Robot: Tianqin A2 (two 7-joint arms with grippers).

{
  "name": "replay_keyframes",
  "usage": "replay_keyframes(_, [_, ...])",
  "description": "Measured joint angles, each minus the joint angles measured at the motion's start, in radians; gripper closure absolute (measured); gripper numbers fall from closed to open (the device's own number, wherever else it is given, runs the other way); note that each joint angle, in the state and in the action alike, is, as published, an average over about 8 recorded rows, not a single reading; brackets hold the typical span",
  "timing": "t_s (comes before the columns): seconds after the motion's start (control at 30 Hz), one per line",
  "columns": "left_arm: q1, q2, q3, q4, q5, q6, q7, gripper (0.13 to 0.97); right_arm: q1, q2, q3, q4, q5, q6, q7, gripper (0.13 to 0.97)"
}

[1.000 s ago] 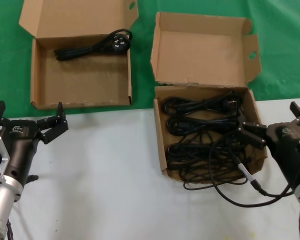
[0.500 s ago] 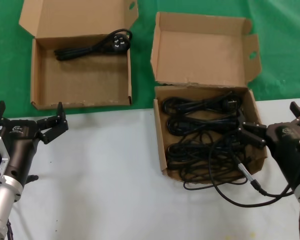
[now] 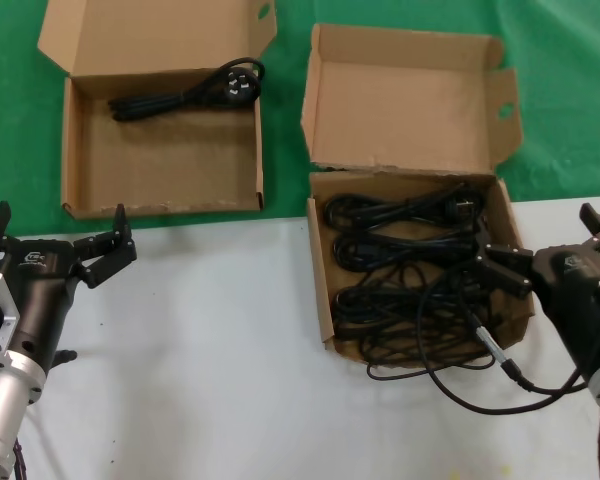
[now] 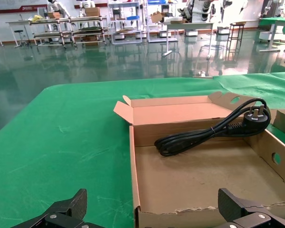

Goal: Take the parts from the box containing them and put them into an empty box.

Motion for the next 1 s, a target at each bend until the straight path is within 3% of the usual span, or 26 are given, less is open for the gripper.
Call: replay_keyframes(1.0, [0.0,0.0,0.0,0.0,0.0,0.0,0.0,0.132,0.0,0.0,0.0,0.0,0.0,0.0,0.0,0.129])
